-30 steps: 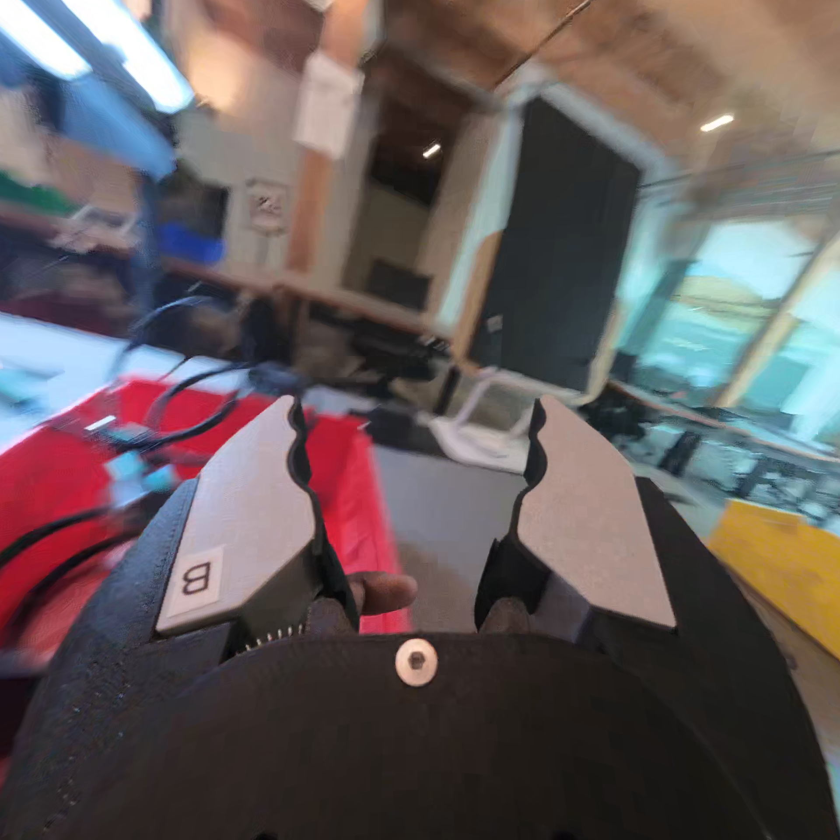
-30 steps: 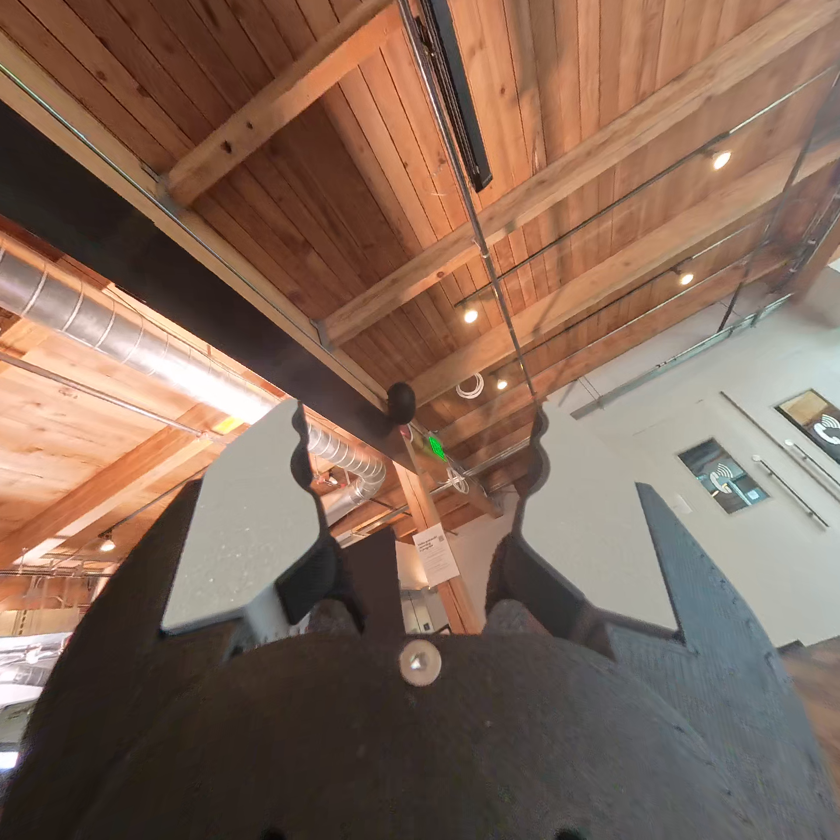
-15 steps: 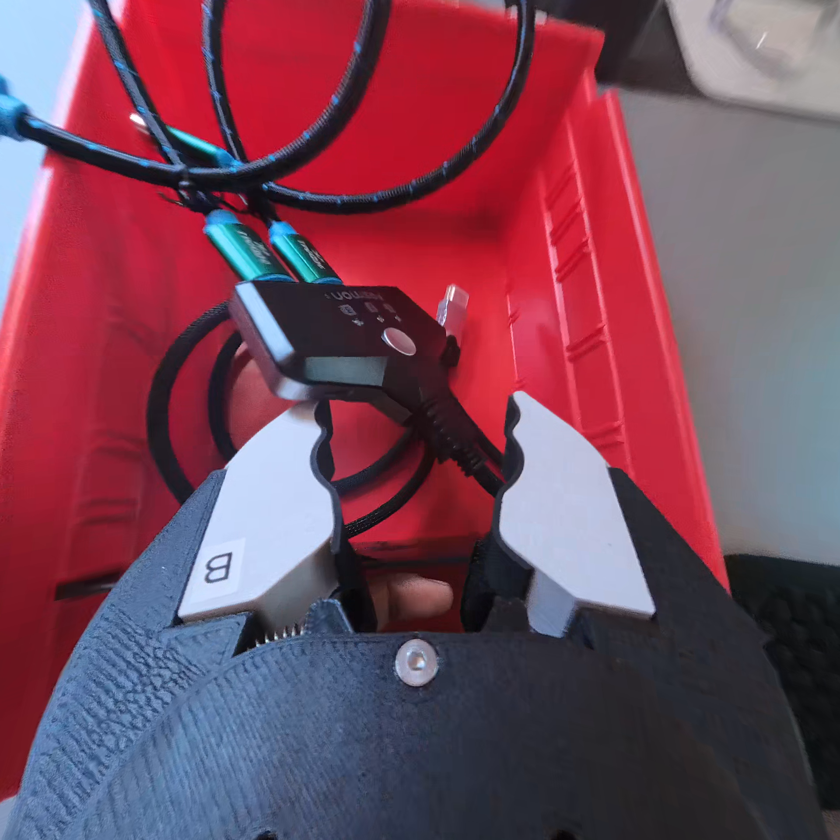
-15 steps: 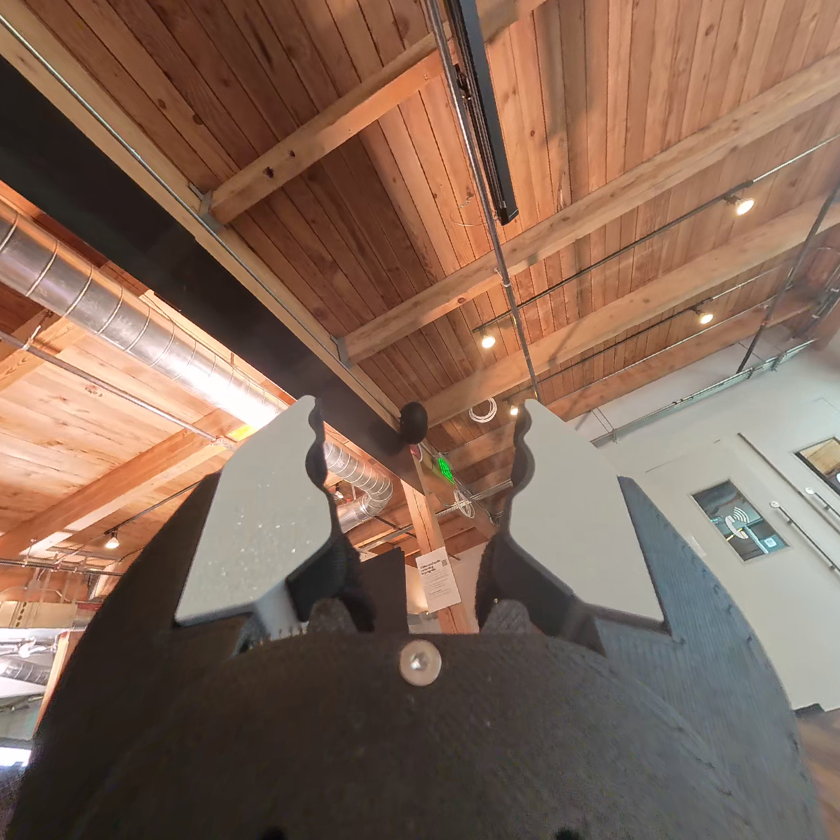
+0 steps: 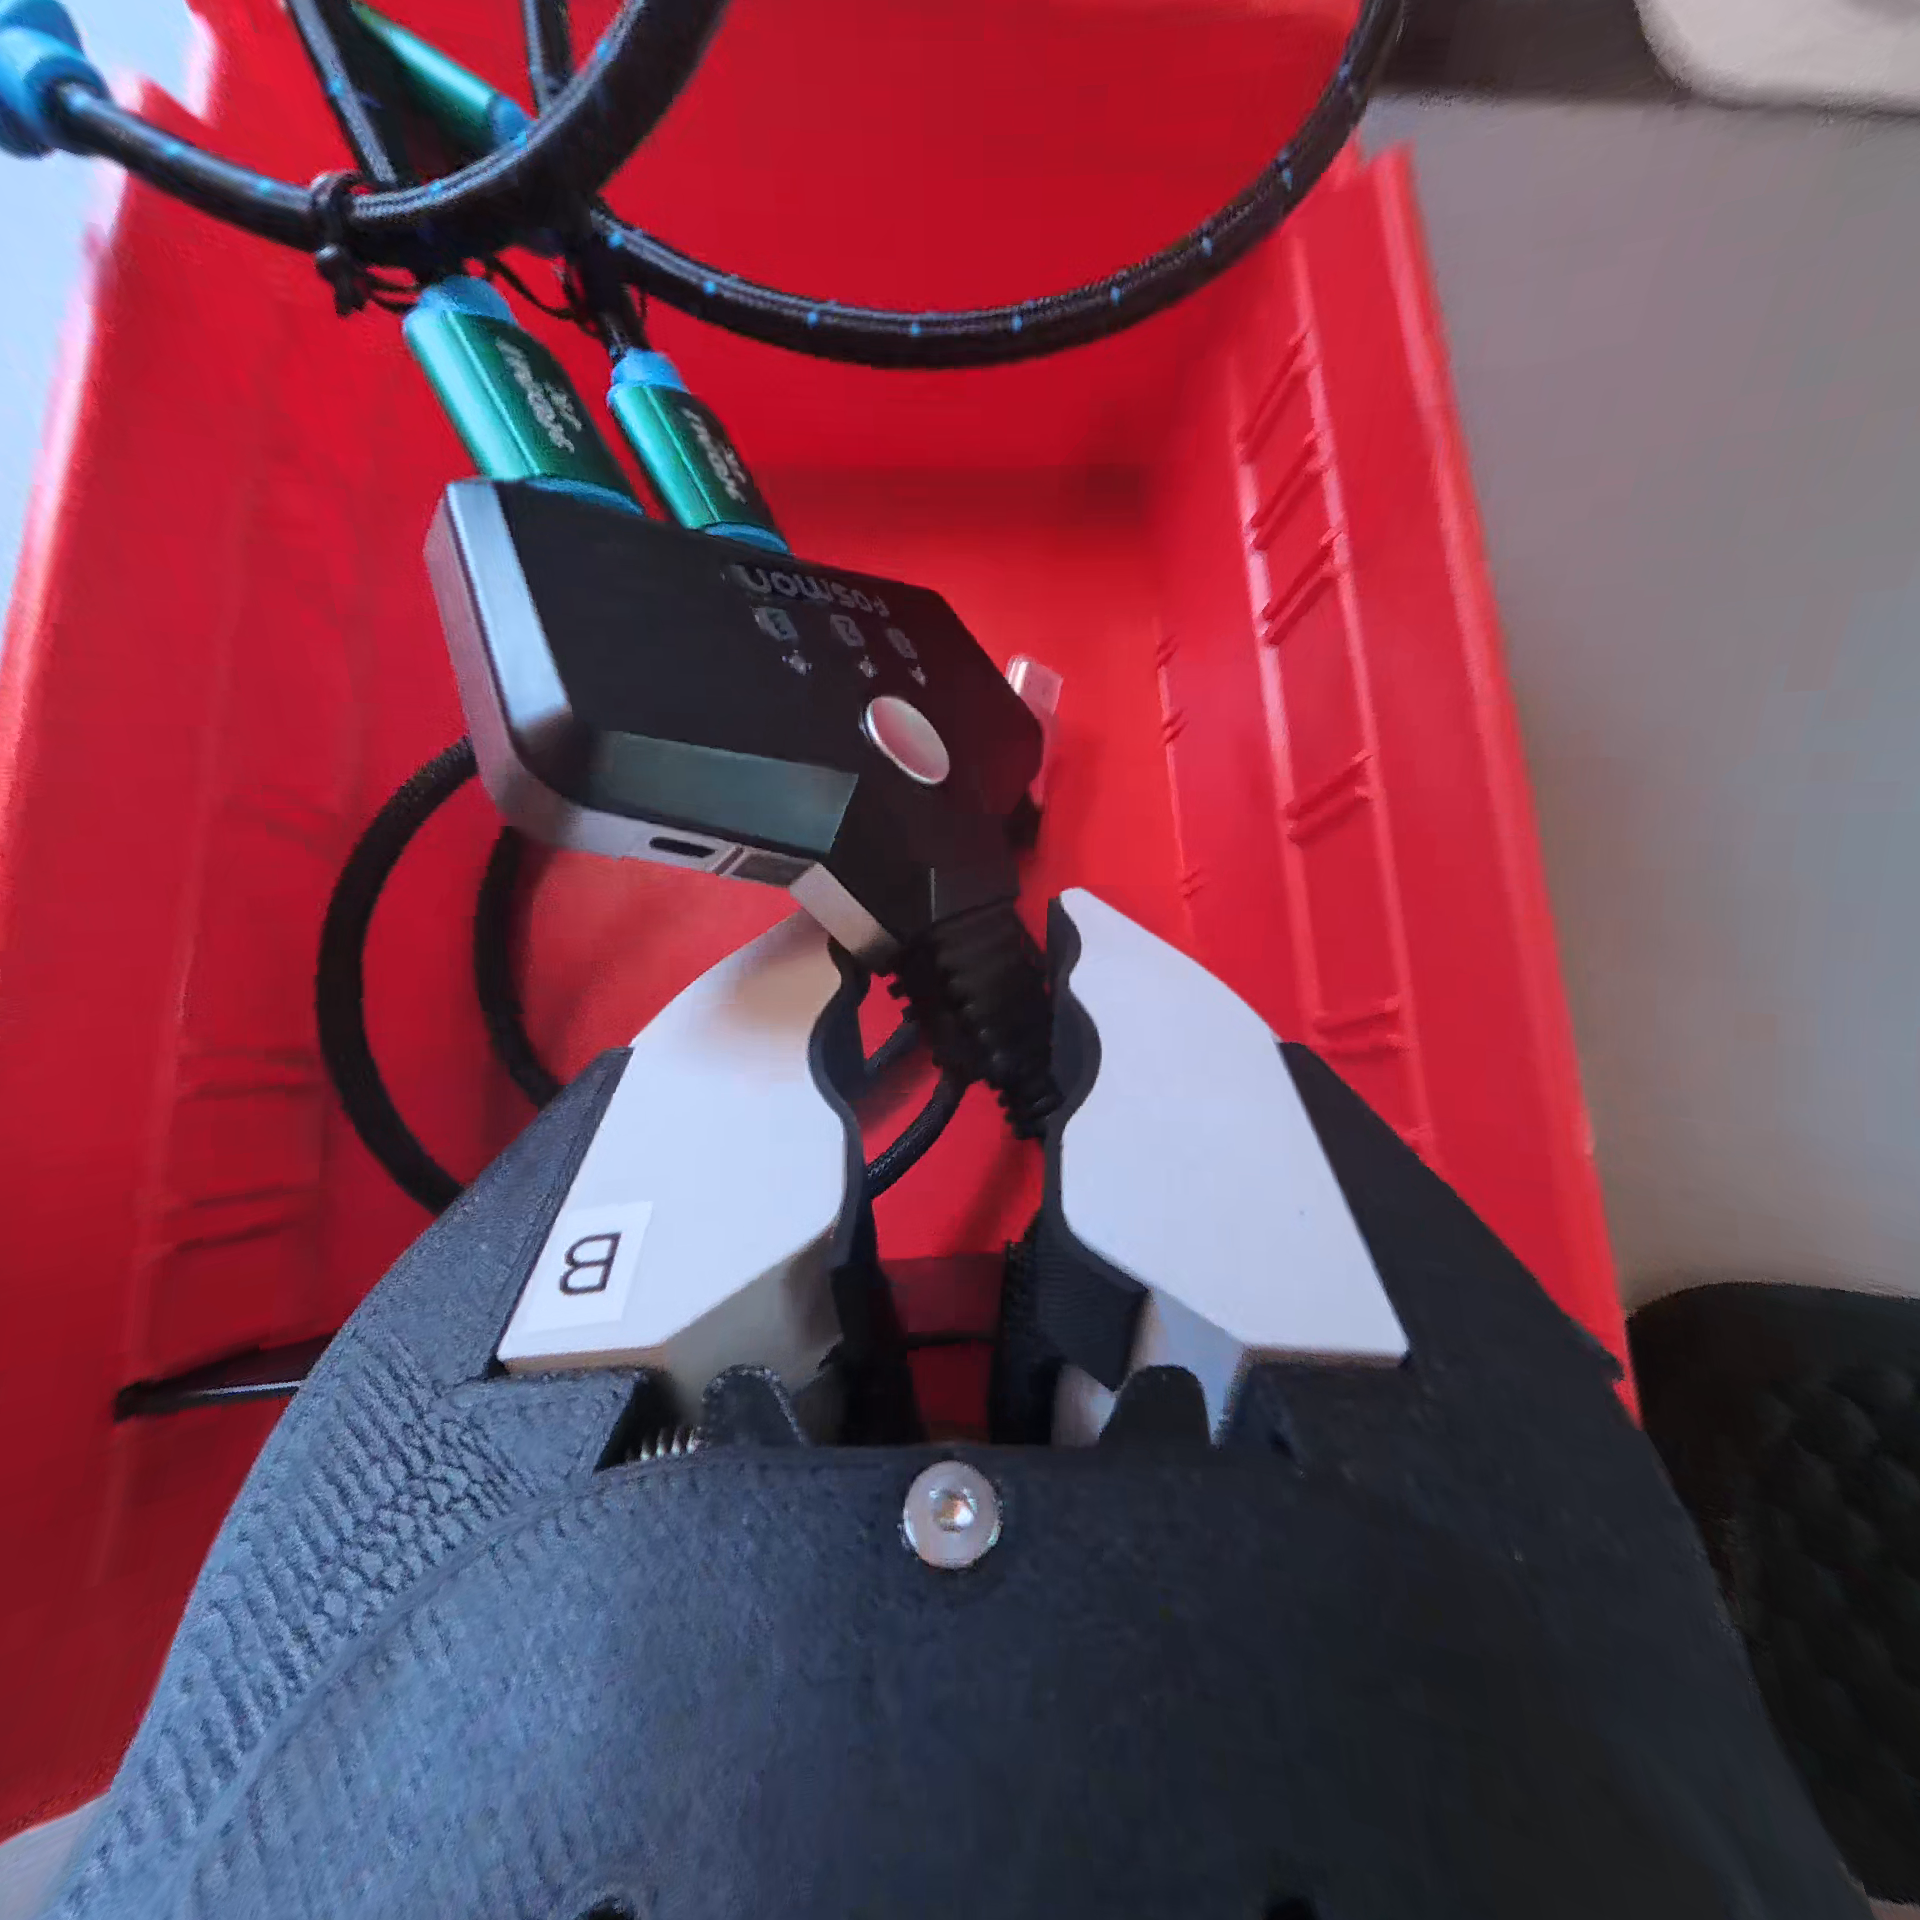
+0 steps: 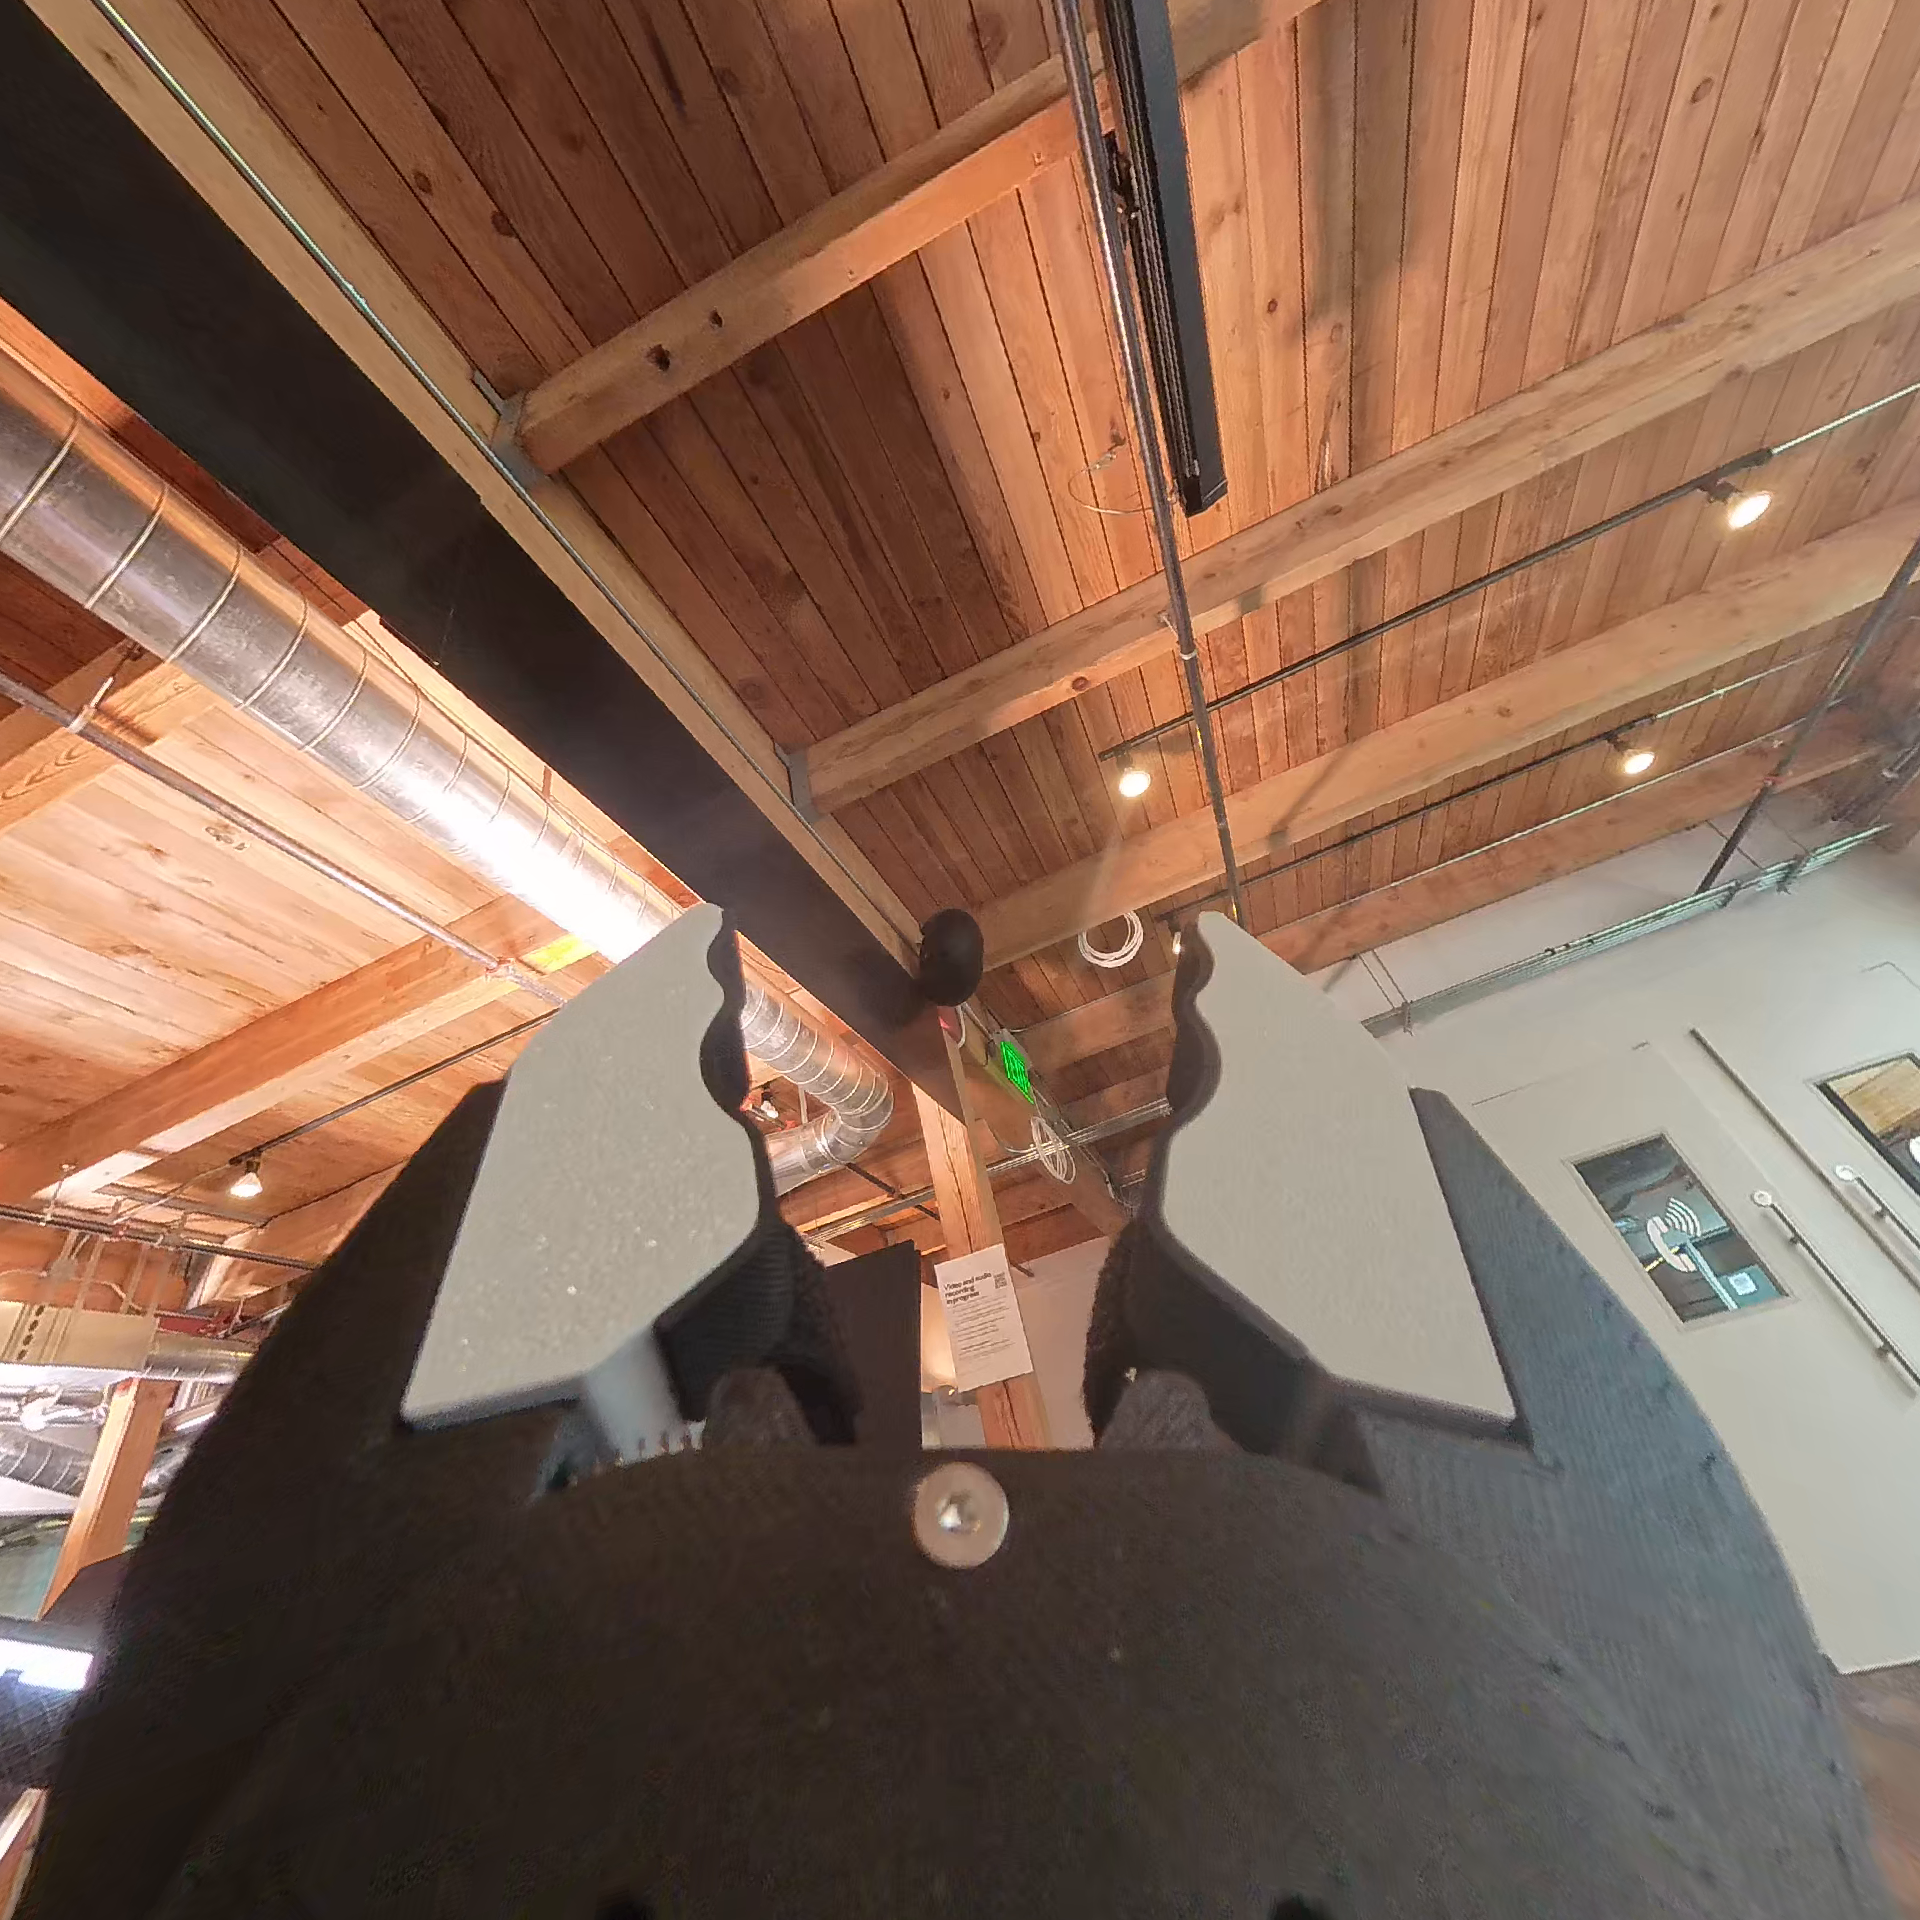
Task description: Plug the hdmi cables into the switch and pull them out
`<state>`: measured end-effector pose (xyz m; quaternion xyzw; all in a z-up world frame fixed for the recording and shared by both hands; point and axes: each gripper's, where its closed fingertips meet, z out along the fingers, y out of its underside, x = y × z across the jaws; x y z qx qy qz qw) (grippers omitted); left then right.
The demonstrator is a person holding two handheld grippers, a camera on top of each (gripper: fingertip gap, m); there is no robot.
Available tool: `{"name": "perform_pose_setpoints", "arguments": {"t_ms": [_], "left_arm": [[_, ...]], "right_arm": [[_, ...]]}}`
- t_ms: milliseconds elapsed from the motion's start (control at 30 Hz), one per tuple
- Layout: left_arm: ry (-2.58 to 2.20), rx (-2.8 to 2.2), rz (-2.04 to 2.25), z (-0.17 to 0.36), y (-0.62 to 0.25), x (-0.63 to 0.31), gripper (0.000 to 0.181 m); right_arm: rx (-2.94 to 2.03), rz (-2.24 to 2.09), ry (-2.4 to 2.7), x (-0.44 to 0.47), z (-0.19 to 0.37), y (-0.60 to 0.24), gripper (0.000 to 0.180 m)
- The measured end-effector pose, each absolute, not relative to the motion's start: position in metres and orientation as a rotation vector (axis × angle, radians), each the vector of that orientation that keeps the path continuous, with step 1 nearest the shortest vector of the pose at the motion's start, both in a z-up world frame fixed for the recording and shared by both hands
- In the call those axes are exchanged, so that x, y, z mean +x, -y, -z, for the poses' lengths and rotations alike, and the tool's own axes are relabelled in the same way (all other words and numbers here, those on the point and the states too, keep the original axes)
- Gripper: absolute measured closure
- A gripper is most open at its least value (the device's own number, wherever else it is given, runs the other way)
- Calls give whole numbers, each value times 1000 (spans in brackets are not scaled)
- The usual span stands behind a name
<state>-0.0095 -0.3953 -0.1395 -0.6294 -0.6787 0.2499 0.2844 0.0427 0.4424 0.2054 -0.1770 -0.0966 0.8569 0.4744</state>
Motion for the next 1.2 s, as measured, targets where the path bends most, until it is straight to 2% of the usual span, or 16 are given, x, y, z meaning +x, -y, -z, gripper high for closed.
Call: {"name": "perform_pose_setpoints", "arguments": {"t_ms": [233, 467, 600, 833, 1000, 1200], "left_arm": [[1483, -1408, -990, 59, 401, -6, 161], [1112, -1256, -1470, -59, 383, 2, 162], [873, -1090, -1682, -134, 357, 11, 161], [551, -891, -1670, -244, 282, 26, 163], [399, -946, -1430, -244, 200, 11, 164], [385, -1064, -1018, -149, 109, -33, 164]], "right_arm": [[-402, -2072, 241, 44, -210, -432, 104], [-458, -1957, 616, 15, -203, -389, 122], [-457, -1908, 761, 7, -200, -365, 138], [-440, -1916, 969, -3, -195, -325, 142], [-411, -1932, 1095, -10, -192, -293, 143], [-334, -1920, 1437, -28, -167, -227, 151]]}}
